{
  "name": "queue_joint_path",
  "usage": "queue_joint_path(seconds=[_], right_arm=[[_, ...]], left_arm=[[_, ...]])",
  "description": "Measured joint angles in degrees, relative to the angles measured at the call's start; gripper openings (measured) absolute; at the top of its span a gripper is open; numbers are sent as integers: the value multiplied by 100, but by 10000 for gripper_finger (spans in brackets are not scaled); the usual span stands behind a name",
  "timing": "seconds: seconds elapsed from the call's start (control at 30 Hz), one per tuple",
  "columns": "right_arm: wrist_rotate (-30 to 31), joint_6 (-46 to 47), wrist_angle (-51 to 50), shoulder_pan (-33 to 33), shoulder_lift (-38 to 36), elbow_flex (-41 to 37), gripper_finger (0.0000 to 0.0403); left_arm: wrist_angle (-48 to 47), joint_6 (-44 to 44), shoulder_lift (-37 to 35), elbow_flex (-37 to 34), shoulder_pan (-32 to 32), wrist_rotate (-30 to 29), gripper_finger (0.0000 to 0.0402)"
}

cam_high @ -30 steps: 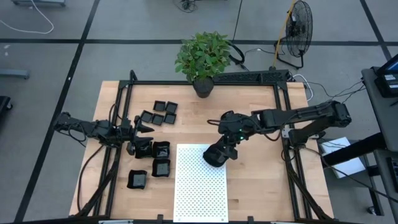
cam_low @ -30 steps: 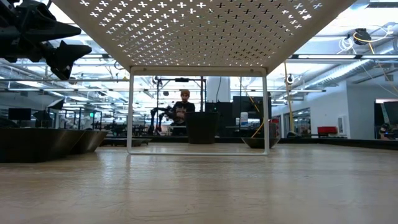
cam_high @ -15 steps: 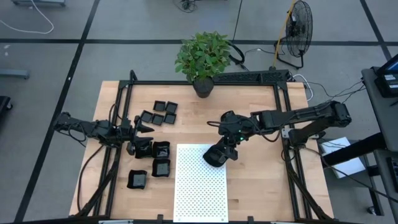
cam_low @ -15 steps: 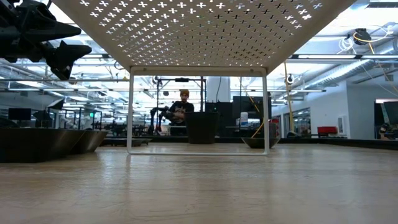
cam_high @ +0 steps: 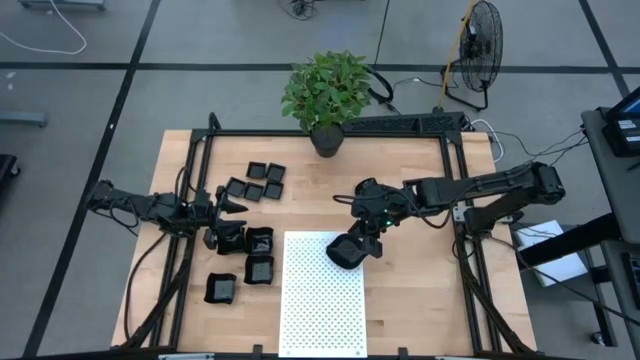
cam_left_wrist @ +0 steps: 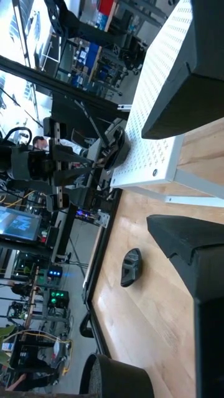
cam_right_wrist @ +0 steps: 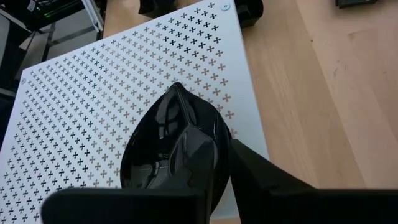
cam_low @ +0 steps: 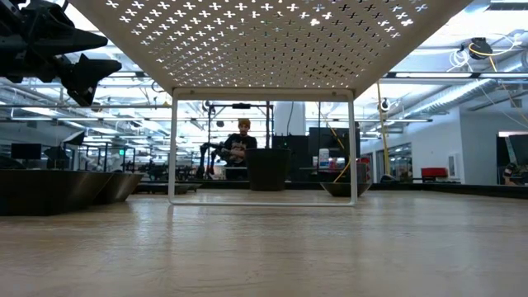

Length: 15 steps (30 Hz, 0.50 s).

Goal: Pick & Place Mini shaped plates
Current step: Stack the bottom leaf shaped plate on top of the leaf shaped plate on the shelf, then stack the leaf shaped plate on top of the leaf shaped plate on the shelf

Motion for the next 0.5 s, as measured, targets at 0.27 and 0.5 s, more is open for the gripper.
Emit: queue_joint_path(seconds=[0.27,0.5], right_arm=[[-2,7,168,0,-103,0,50],[278,-78,-4,-45,-433,7,50]], left_arm=[[-1,0,0,0,1,0,214],[-1,0,0,0,1,-2,214]])
